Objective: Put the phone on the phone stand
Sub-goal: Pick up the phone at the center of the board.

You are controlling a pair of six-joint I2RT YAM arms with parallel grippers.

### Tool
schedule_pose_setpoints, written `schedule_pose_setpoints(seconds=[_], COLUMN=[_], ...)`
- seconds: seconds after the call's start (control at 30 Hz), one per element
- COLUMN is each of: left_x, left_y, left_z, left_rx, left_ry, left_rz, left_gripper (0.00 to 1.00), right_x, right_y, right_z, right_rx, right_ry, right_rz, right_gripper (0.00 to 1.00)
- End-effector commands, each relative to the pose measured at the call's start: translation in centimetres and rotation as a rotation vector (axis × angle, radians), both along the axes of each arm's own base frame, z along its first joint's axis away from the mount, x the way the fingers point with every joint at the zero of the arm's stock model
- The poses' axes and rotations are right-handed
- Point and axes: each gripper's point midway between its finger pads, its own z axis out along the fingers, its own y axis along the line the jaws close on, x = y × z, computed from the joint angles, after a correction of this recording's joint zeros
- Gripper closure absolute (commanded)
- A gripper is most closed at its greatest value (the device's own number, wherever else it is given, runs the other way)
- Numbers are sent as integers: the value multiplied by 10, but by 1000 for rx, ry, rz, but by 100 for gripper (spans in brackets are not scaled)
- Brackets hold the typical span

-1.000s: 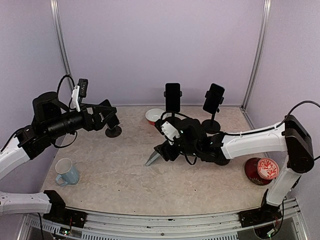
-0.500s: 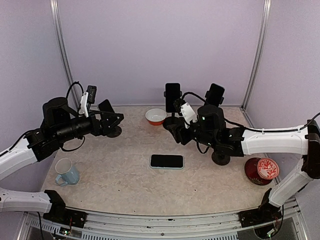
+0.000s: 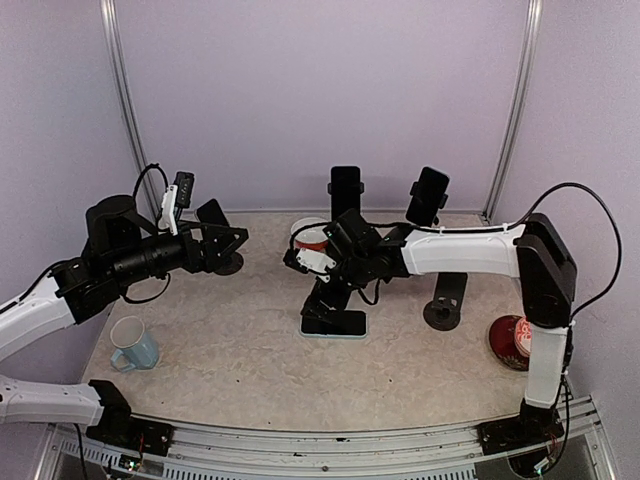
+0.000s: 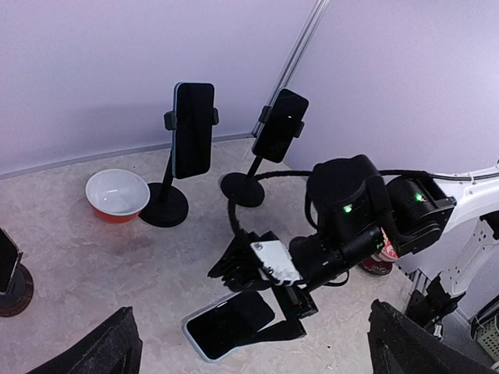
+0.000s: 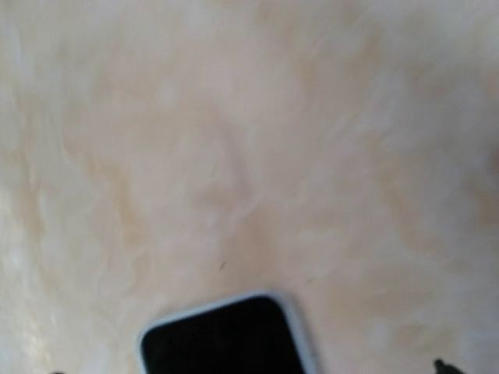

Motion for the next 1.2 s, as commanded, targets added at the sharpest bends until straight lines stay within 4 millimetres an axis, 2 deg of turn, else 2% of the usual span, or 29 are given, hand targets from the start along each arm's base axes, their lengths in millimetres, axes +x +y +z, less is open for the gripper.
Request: schedule_pose_setpoints(seconds=[0.0,0.13,0.33,0.47,0.67,0.8,0.97,1.03,1.17], left_x=[-4,-4,-5,-5,-3,-1,-1,0,0], left_y=[4,10,16,21,21,19,15,15,14], left_z=[0,-2,-4,-4,-4,-2,-1,-1,2], left_rx=[17,38,44,47,34,29,25,23,15], left_ry=[-24,-28,-29,-32,-25,-23,-18,-15,-15], left_rz=[6,24,33,43,36,25,12,12,12], left_gripper=[1,1,1,1,1,1,1,1,1], right_x=[-12,0,-3,-8,3,1,4,6,10], right_y=[-15,-21,-26,-28,-33,-34,-34,-34,-32], right_z=[-37,-58,-88,-96,-111,-121,-125,-127,-126], right_rx=[-192,-299,-370,-392,-433,-420,-392,-400,-395], right_ry=[112,119,184,202,154,211,259,264,247], right_rz=[74,51,83,119,106,118,123,119,101], right_gripper=[0,0,0,0,0,0,0,3,20])
